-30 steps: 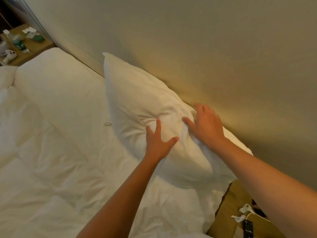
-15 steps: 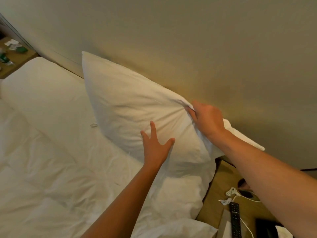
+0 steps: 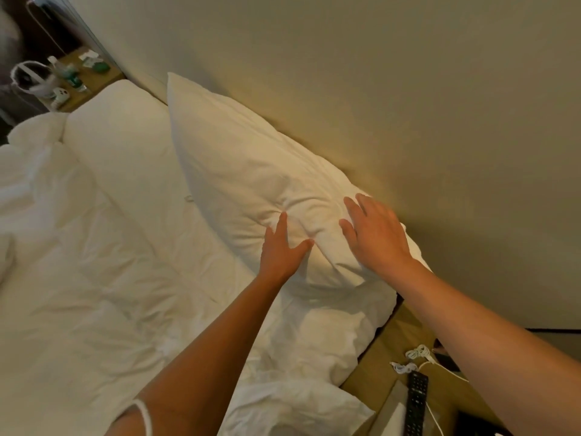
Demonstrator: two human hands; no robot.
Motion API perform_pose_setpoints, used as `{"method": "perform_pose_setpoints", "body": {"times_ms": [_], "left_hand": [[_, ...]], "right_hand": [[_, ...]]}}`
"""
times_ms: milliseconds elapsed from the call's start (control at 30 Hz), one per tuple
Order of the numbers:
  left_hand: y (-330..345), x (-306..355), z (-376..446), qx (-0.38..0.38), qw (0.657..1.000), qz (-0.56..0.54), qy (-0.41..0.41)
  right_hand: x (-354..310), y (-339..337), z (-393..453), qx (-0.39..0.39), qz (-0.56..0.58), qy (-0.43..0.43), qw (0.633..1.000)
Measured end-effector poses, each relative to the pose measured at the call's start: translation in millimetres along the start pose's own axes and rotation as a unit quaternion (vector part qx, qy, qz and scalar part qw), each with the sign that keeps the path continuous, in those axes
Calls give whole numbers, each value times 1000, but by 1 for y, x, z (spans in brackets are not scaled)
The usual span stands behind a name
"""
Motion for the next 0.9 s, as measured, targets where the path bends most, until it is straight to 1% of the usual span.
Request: {"method": "perform_pose_setpoints", "body": {"times_ms": [133, 233, 333, 400, 533, 667, 733, 833, 900], "left_hand": [[-17, -16, -32, -32, 999, -38, -11], [-42, -43, -70, -23, 993, -104, -51], [-69, -90, -117, 0, 985, -145, -99], [-86, -134, -152, 12, 975, -178, -135], [-113, -242, -241, 50, 947, -239, -210], [-140, -370, -350, 141, 907, -285, -275], [-144, -437, -411, 173, 883, -303, -313], [-135, -533, -505, 189, 840, -356, -364], [-129, -591, -567, 201, 807, -391, -394]], "right_hand": [[-15, 0, -9, -36, -18, -22, 999], [-41, -10, -24, -32, -16, -47, 998], [-90, -11, -50, -35, -4, -113, 993], [-132, 0, -70, -66, 3, -166, 984], [-228, 45, -124, -165, 10, -231, 959], [-349, 86, -192, -239, 39, -305, 921], [-415, 105, -230, -261, 31, -345, 901], [-520, 130, -299, -284, 12, -410, 866], [-591, 144, -350, -293, 3, -463, 837]]}}
Point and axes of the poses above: each hand's wrist, its own z-axis towards the middle knuckle, its own y-axis out of the palm, x = y × z, the point moved 9 cm from there along z, towards the middle knuckle, and after that the axes turned 9 degrees about -y, right-handed, at the moved point
